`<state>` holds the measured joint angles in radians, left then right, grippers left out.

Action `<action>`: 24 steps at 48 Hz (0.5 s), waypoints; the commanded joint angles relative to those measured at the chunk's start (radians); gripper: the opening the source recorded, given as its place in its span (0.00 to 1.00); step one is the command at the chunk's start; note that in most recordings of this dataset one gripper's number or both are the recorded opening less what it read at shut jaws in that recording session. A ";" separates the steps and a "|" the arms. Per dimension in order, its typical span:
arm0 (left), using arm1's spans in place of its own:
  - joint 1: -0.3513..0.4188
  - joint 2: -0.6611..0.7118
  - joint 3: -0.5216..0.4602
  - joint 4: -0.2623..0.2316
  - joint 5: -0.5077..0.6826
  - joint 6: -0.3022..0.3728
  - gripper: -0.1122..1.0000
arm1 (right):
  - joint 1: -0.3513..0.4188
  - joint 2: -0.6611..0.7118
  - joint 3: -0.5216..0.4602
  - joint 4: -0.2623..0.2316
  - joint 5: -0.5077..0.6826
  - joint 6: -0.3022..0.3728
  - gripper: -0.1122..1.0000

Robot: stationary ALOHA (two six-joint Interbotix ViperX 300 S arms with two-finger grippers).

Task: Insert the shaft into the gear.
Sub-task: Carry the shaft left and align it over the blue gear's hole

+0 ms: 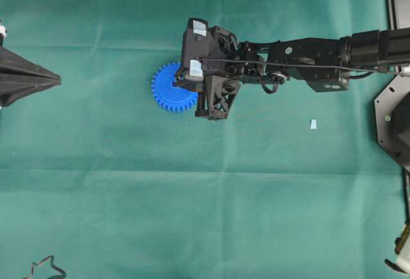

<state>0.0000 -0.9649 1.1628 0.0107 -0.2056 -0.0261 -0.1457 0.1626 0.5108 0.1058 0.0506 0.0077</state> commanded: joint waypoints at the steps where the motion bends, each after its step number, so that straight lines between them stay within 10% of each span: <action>1: 0.003 0.005 -0.028 0.003 -0.005 -0.002 0.10 | -0.002 -0.018 -0.009 -0.002 -0.012 0.002 0.25; 24: 0.002 0.005 -0.028 0.003 -0.005 -0.002 0.10 | -0.002 -0.018 -0.009 -0.002 -0.023 0.002 0.25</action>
<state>0.0000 -0.9649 1.1628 0.0107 -0.2056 -0.0276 -0.1457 0.1626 0.5108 0.1058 0.0383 0.0077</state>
